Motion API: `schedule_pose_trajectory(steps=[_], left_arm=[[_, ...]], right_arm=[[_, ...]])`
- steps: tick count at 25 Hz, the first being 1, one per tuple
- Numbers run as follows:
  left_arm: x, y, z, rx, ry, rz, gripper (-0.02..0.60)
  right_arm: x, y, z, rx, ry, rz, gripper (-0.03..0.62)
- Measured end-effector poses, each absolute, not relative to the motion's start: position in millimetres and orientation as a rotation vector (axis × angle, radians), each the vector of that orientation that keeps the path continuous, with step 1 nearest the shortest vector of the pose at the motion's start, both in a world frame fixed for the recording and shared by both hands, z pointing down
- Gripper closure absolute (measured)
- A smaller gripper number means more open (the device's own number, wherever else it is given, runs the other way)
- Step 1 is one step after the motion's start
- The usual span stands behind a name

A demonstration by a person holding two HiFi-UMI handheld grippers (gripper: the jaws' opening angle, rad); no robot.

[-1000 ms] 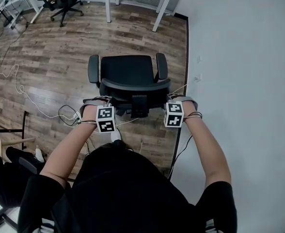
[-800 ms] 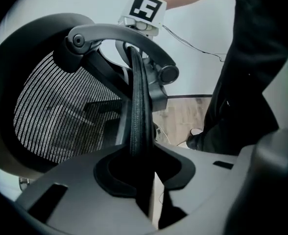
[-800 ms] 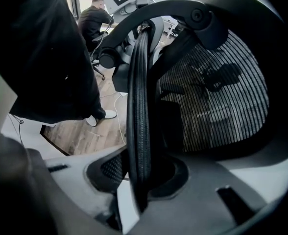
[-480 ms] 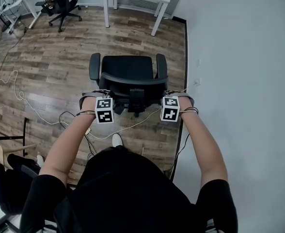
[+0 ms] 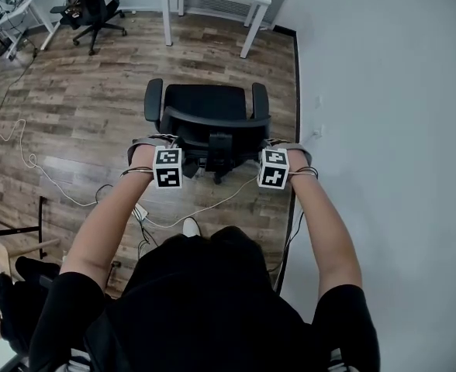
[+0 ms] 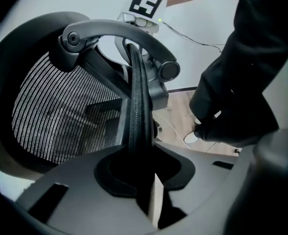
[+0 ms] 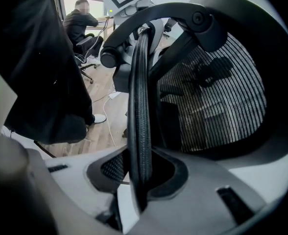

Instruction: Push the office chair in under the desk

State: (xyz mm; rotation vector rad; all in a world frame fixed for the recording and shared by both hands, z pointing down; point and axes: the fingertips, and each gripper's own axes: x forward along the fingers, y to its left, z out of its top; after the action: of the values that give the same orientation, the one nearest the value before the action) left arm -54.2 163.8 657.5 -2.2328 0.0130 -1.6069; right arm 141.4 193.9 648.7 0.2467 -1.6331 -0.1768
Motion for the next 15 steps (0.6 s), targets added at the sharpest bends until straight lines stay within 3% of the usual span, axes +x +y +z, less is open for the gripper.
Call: schedule_pose_trajectory(steps=[15], left_arm=[[-68, 62, 656, -2.170, 0.007, -1.641, 0.502]], right_arm=[[125, 100, 646, 0.240, -1.688, -0.123, 0.491]])
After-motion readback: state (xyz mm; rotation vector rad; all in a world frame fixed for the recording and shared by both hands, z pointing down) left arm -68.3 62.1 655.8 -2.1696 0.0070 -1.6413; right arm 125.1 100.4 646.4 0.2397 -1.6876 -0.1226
